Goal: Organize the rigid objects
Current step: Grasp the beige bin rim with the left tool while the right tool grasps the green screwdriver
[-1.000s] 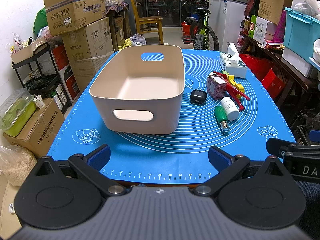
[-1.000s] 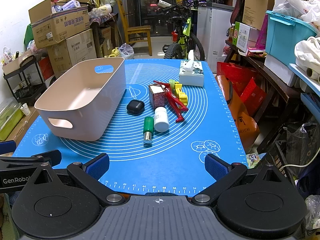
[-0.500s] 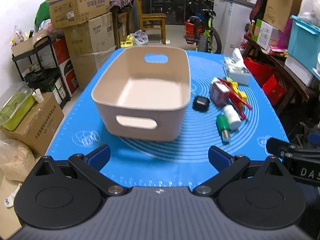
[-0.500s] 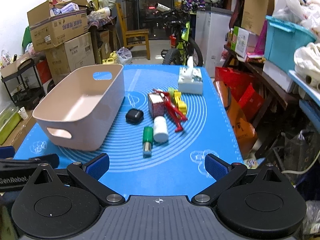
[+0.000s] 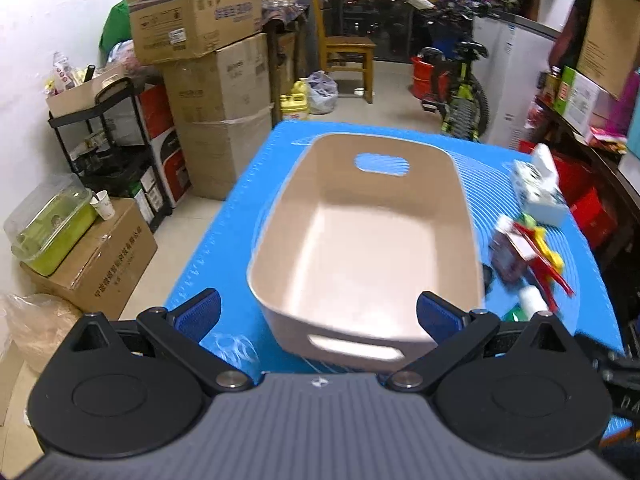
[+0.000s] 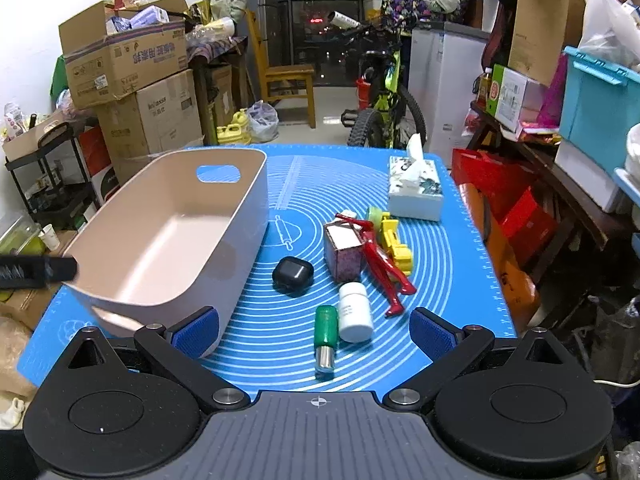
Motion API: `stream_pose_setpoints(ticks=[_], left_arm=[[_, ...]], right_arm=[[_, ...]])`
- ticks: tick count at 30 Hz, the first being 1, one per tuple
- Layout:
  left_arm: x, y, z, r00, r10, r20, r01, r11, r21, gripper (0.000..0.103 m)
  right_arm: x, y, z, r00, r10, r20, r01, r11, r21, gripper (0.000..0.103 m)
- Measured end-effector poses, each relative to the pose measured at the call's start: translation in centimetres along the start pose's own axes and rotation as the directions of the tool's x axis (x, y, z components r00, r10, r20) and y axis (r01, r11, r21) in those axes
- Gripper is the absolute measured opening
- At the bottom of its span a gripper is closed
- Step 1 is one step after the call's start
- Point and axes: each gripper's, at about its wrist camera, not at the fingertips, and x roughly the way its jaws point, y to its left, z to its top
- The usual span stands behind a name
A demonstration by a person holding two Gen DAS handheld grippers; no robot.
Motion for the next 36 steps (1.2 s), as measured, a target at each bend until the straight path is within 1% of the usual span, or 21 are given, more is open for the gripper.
stream_pose_setpoints(ticks=[5, 9, 11, 13, 14, 16, 19, 22, 23, 24, 26, 28, 29, 30, 33, 34, 35, 36], left_arm=[[3.1, 1.9, 1.9, 0.999, 0.006, -0.046, -0.007, 1.000, -0.024, 0.103], [5.8, 2.8, 2.8, 0.995, 0.023, -0.097, -0.021, 1.000, 0.015, 0.102], [7.1, 3.4, 3.1, 0.991, 0.027, -0.130, -0.026, 1.000, 0.008, 0.102], [8.1, 4.1, 3.2, 0.988, 0.015, -0.156, -0.017, 1.000, -0.016, 0.095], [8.6, 4.5, 3.1, 0.986, 0.012, -0.169, -0.017, 0.999, -0.030, 0.086], [9.5, 5.1, 2.9, 0.979, 0.011, -0.203, -0.021, 0.999, -0.045, 0.085], [10.4, 5.5, 2.6, 0.975, 0.002, -0.223, -0.014, 0.998, -0.053, 0.080], [11.6, 5.8, 1.8, 0.964, 0.004, -0.266, -0.019, 0.998, -0.055, 0.075], [12.0, 5.8, 1.5, 0.959, 0.008, -0.283, -0.024, 0.998, -0.052, 0.071], [12.3, 5.8, 1.2, 0.955, 0.007, -0.298, -0.023, 0.998, -0.050, 0.064], [12.9, 5.7, 1.0, 0.948, -0.003, -0.318, -0.012, 0.999, -0.046, 0.055], [13.1, 5.6, 0.9, 0.946, -0.006, -0.325, -0.008, 0.999, -0.042, 0.046], [13.1, 5.6, 0.8, 0.944, -0.007, -0.329, -0.007, 0.999, -0.039, 0.037], [13.1, 5.6, 0.8, 0.944, -0.011, -0.331, -0.002, 0.999, -0.040, 0.033], [12.8, 5.3, 0.7, 0.946, -0.031, -0.322, 0.019, 0.999, -0.042, 0.025], [12.8, 5.1, 0.7, 0.948, -0.033, -0.317, 0.022, 0.999, -0.038, 0.023], [12.6, 5.0, 0.7, 0.948, -0.039, -0.315, 0.028, 0.999, -0.037, 0.019], [12.8, 4.9, 0.8, 0.949, -0.042, -0.312, 0.031, 0.999, -0.038, 0.016]], right_arm=[[4.0, 0.0, -0.2, 0.997, -0.008, -0.071, 0.009, 1.000, 0.019, 0.100], [7.0, -0.1, -0.7, 0.991, -0.033, -0.127, 0.036, 0.999, 0.023, 0.098], [8.4, -0.3, -1.0, 0.987, -0.049, -0.156, 0.053, 0.998, 0.025, 0.096], [9.6, -0.3, -1.3, 0.980, -0.055, -0.189, 0.063, 0.997, 0.037, 0.095], [10.1, -0.4, -1.4, 0.977, -0.056, -0.203, 0.066, 0.997, 0.043, 0.094], [11.1, -0.4, -1.7, 0.971, -0.059, -0.232, 0.072, 0.996, 0.049, 0.092], [12.3, -0.3, -2.1, 0.960, -0.068, -0.273, 0.083, 0.996, 0.045, 0.089], [13.4, -0.2, -2.4, 0.950, -0.074, -0.304, 0.094, 0.994, 0.051, 0.080], [13.7, -0.1, -2.5, 0.948, -0.075, -0.310, 0.095, 0.994, 0.051, 0.079], [13.9, 0.0, -2.5, 0.946, -0.077, -0.316, 0.096, 0.994, 0.047, 0.078], [14.3, 0.2, -2.5, 0.942, -0.085, -0.324, 0.102, 0.994, 0.037, 0.075], [14.7, 0.4, -2.4, 0.943, -0.087, -0.322, 0.103, 0.994, 0.032, 0.070], [14.9, 0.6, -2.3, 0.943, -0.090, -0.321, 0.105, 0.994, 0.029, 0.068], [15.1, 0.7, -2.2, 0.943, -0.091, -0.320, 0.105, 0.994, 0.027, 0.064], [15.4, 1.1, -2.1, 0.946, -0.086, -0.314, 0.098, 0.995, 0.023, 0.056], [15.4, 1.3, -2.0, 0.947, -0.088, -0.308, 0.098, 0.995, 0.016, 0.048], [15.4, 1.4, -2.0, 0.949, -0.087, -0.304, 0.094, 0.995, 0.011, 0.047], [15.4, 1.6, -1.9, 0.950, -0.083, -0.300, 0.090, 0.996, 0.009, 0.039]])
